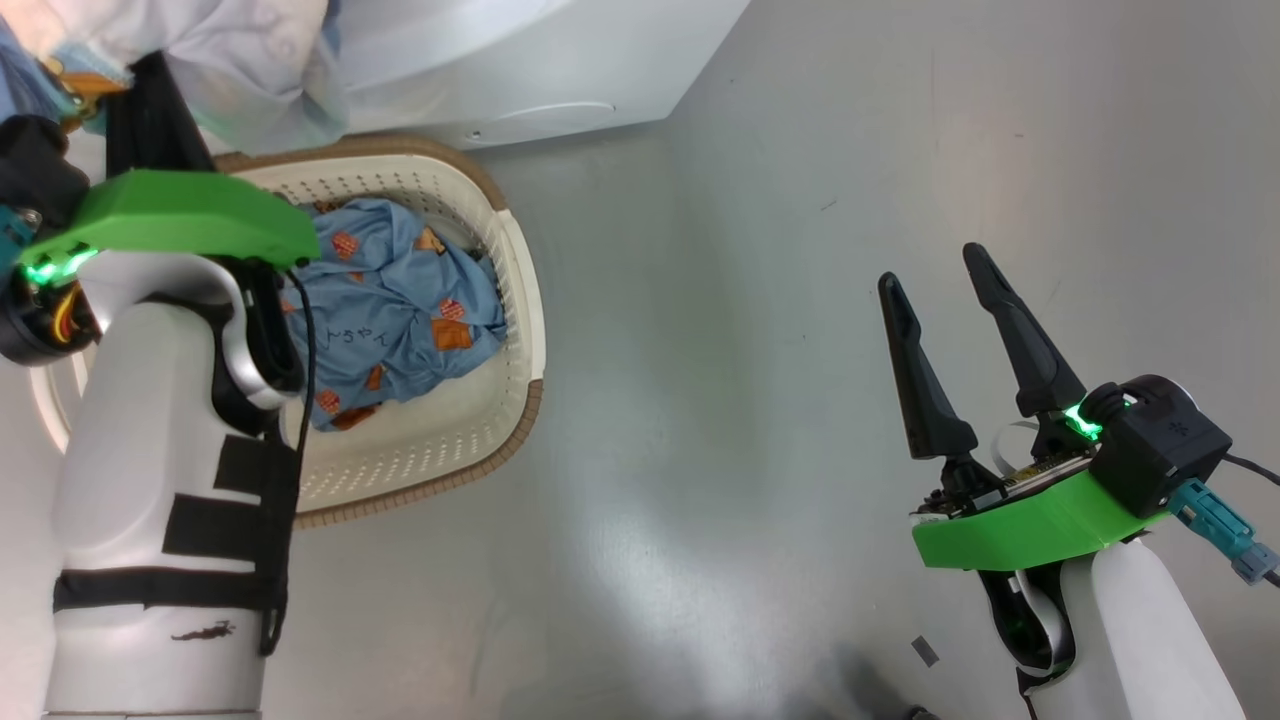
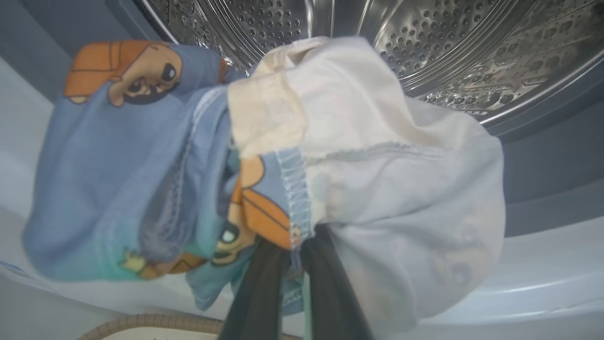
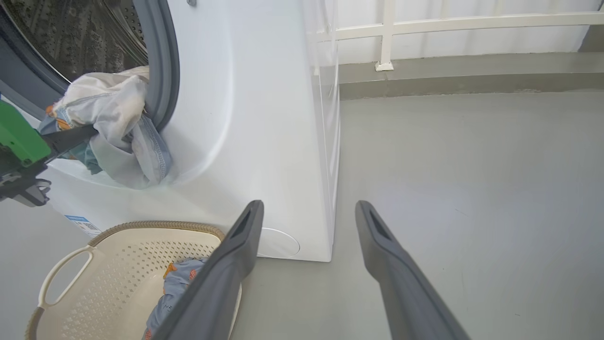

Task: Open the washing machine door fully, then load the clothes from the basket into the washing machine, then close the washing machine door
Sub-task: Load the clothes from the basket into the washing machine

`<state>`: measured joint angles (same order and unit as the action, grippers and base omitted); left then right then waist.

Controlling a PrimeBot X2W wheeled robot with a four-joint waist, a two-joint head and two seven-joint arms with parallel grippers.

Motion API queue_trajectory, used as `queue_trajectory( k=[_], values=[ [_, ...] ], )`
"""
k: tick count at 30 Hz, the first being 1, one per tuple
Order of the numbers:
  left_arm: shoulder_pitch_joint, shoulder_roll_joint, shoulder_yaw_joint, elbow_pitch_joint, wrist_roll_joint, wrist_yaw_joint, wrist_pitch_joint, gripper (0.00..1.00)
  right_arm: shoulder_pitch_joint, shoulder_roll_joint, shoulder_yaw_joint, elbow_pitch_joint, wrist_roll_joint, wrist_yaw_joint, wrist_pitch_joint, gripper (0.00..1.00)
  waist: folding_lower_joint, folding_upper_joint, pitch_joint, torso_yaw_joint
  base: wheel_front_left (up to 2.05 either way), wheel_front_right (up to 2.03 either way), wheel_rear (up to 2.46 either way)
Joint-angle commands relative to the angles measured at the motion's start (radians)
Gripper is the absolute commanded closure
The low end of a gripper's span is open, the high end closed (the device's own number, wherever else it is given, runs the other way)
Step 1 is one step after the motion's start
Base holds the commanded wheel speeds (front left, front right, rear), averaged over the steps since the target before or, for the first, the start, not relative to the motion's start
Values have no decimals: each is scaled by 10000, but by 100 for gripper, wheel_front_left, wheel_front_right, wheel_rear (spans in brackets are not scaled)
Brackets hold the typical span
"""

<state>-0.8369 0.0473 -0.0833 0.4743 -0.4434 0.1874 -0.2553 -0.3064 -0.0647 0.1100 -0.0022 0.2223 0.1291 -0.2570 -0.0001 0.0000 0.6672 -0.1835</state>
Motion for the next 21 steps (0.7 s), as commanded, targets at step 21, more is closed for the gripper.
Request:
queue_trajectory(
  k=[21],
  values=[
    [-1123, 1225, -19, -987, 662, 458, 1081, 100, 375, 121, 466, -66, 217, 16, -48, 0, 1, 0, -199, -684, 0, 0, 0]
  ],
)
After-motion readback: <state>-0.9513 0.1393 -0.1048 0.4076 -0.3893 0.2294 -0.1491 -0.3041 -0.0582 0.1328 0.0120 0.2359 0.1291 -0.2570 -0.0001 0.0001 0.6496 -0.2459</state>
